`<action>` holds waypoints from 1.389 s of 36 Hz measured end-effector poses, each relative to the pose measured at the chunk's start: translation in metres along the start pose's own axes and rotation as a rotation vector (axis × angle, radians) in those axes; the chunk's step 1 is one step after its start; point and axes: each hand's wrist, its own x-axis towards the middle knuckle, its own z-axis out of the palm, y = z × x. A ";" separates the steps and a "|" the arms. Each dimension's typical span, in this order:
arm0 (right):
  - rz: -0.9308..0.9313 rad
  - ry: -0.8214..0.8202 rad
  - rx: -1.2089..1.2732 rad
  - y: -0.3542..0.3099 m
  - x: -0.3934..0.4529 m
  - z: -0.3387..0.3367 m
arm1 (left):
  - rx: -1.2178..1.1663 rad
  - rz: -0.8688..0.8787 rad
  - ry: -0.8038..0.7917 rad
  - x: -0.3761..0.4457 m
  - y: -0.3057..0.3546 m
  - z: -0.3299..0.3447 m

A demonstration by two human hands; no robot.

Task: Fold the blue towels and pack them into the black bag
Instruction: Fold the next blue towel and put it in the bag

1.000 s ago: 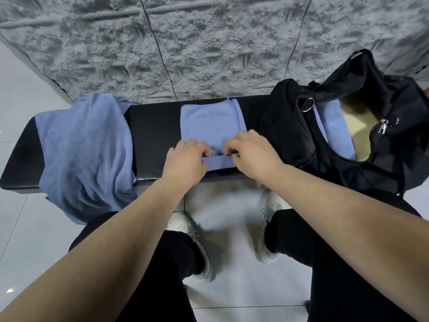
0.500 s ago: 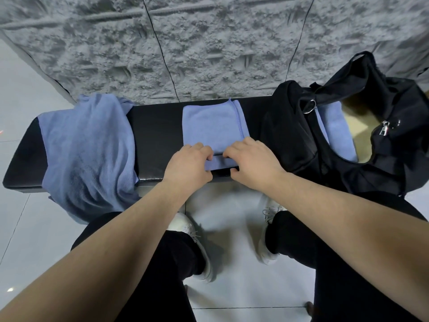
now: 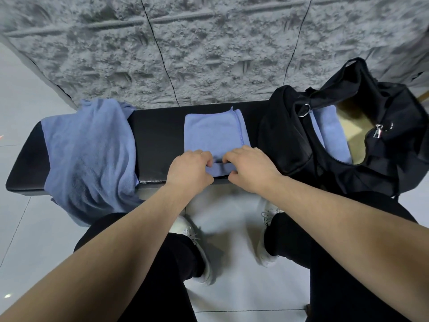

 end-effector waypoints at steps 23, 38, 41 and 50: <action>0.041 0.134 0.163 0.008 0.013 0.002 | 0.001 -0.026 0.124 0.008 -0.004 -0.002; -0.139 0.277 -0.127 0.010 0.009 0.019 | 0.045 -0.066 0.153 0.014 -0.001 0.000; -0.111 0.270 -0.031 0.010 0.011 0.017 | 0.037 -0.033 0.144 0.011 0.000 0.001; 0.016 0.064 0.105 0.008 0.014 0.005 | 0.143 0.053 0.105 0.006 -0.001 0.003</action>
